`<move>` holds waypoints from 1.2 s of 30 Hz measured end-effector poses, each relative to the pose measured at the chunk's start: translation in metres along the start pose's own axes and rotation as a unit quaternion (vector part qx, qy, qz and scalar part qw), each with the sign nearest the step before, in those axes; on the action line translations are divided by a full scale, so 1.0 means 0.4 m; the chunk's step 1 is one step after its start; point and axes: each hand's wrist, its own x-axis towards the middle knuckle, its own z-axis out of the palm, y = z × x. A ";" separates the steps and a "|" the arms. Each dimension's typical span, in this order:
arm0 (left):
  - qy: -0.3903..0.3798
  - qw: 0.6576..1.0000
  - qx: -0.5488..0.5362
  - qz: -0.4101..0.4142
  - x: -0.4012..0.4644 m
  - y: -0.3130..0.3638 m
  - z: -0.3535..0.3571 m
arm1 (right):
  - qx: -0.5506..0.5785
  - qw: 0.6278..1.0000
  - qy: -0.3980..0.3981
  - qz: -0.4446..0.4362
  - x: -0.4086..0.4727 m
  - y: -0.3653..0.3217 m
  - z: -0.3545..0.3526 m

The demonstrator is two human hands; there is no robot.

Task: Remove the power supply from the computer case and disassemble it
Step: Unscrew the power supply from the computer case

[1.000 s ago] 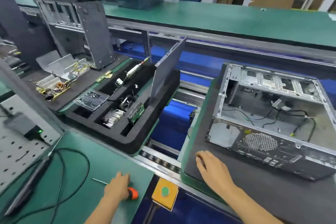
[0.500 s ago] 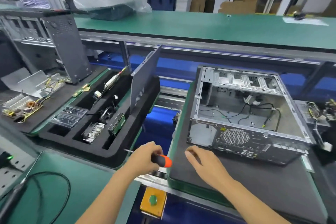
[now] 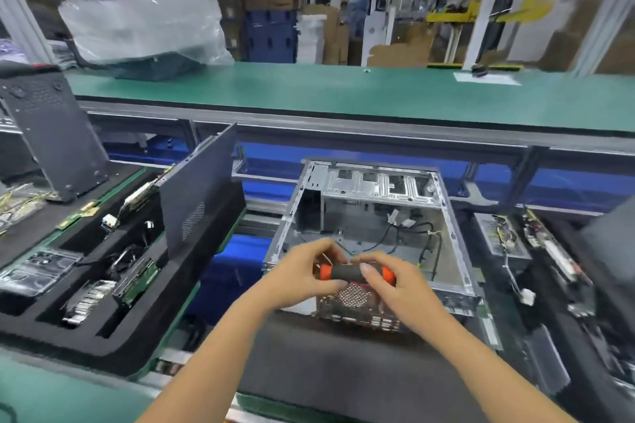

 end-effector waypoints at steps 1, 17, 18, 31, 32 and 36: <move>0.012 1.000 0.007 0.006 0.018 0.007 -0.003 | 0.052 0.999 0.010 0.015 0.008 0.007 -0.027; 0.142 0.980 0.132 -0.047 0.158 -0.121 -0.099 | 0.406 0.889 0.201 0.071 0.173 0.025 -0.131; 0.143 0.975 0.155 -0.063 0.168 -0.138 -0.106 | 0.381 0.897 0.214 0.069 0.189 0.022 -0.129; 0.136 0.969 0.193 -0.077 0.180 -0.256 -0.066 | 0.197 0.943 0.260 0.063 0.269 0.029 -0.057; 0.134 0.971 0.184 -0.076 0.179 -0.256 -0.065 | 0.205 0.940 0.262 0.068 0.266 0.031 -0.052; 0.131 0.980 0.125 -0.078 0.171 -0.257 -0.064 | 0.257 0.922 0.267 0.112 0.247 0.053 -0.042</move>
